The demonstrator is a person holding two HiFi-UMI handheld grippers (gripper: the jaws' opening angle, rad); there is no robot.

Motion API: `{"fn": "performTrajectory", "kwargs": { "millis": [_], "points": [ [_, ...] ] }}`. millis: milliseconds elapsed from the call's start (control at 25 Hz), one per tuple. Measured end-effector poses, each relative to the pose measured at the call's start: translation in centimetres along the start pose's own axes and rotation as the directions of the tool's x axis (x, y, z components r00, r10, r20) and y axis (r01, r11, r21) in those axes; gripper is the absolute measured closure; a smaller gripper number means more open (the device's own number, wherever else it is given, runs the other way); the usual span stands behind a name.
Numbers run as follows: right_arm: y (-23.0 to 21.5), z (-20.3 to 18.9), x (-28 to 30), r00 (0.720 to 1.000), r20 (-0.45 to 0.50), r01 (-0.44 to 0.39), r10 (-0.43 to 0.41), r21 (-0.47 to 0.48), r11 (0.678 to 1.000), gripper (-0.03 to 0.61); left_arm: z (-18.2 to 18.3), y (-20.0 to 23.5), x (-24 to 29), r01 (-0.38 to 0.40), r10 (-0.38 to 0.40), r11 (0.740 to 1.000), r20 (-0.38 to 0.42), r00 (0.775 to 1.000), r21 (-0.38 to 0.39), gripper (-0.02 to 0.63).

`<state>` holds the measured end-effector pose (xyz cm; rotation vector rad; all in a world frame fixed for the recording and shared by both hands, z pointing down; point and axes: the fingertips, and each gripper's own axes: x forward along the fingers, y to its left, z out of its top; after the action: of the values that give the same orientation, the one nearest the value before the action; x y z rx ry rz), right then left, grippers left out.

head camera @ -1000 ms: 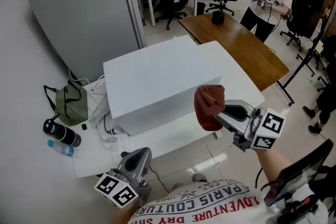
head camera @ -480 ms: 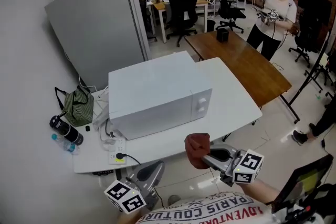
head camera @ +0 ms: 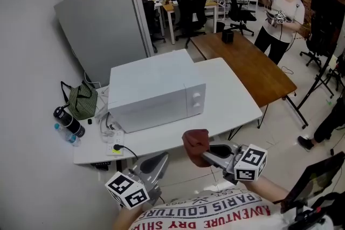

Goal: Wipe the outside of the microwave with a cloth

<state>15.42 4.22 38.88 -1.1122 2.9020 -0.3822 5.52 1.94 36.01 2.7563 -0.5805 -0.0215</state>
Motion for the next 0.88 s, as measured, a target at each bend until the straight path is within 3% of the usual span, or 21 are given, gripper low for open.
{"fn": "performTrajectory", "kwargs": {
  "millis": [880],
  "points": [
    [1.2, 0.4, -0.8, 0.999, 0.029, -0.041, 0.04, 0.013, 0.999, 0.537, -0.4, -1.6, 0.1, 0.001, -0.001, 1.0, 0.0, 1.0, -0.001, 0.609]
  ]
}}
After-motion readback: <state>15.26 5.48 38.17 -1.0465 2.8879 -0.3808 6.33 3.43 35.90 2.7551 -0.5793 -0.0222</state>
